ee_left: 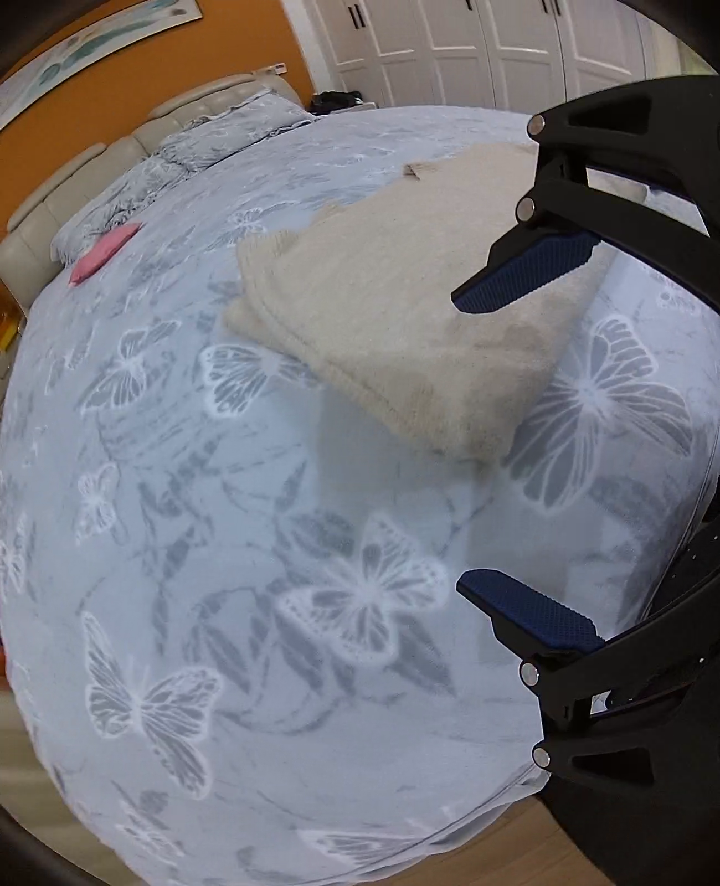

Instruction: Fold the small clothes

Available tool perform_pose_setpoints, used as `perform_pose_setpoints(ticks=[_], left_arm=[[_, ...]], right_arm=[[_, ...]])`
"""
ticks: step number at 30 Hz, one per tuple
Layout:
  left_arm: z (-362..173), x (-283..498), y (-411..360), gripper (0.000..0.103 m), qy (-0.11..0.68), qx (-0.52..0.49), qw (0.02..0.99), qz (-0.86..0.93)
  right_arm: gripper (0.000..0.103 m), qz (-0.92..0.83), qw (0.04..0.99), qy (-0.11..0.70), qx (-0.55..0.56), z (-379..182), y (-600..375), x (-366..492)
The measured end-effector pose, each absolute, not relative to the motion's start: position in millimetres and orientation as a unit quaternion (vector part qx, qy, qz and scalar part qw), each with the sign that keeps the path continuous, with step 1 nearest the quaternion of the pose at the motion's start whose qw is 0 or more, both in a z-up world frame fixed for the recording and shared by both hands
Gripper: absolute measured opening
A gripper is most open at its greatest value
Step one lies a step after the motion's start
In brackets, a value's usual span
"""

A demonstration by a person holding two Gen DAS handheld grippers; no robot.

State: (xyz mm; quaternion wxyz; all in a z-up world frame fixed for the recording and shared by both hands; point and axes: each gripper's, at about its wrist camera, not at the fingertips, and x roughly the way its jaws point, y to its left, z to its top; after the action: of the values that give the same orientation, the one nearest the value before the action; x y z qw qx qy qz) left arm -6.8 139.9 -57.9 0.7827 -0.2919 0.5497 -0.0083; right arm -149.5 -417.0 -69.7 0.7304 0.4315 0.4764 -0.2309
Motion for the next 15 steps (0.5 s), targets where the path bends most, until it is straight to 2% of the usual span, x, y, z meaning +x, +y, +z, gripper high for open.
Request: perform_pose_setpoints(ticks=[5, 8, 11, 13, 15], left_arm=[[-71, 2, 122, 0.091, 0.585, -0.288, 0.757, -0.040], [-81, 7, 123, 0.091, 0.591, -0.327, 0.735, -0.054], [-88, 12, 128, 0.088, 0.580, -0.366, 0.725, -0.059], [-87, 15, 127, 0.069, 0.566, -0.373, 0.732, -0.066], [-84, 18, 122, 0.045, 0.562, -0.358, 0.743, -0.069]], right_arm=[[0.072, -0.213, 0.683, 0.506, 0.483, -96, -424, -148], [0.078, -0.208, 0.678, 0.516, 0.480, -101, -421, -141], [0.078, -0.203, 0.683, 0.523, 0.467, -101, -418, -134], [0.067, -0.184, 0.693, 0.525, 0.458, -99, -415, -126], [0.025, -0.157, 0.711, 0.522, 0.444, -96, -407, -119]])
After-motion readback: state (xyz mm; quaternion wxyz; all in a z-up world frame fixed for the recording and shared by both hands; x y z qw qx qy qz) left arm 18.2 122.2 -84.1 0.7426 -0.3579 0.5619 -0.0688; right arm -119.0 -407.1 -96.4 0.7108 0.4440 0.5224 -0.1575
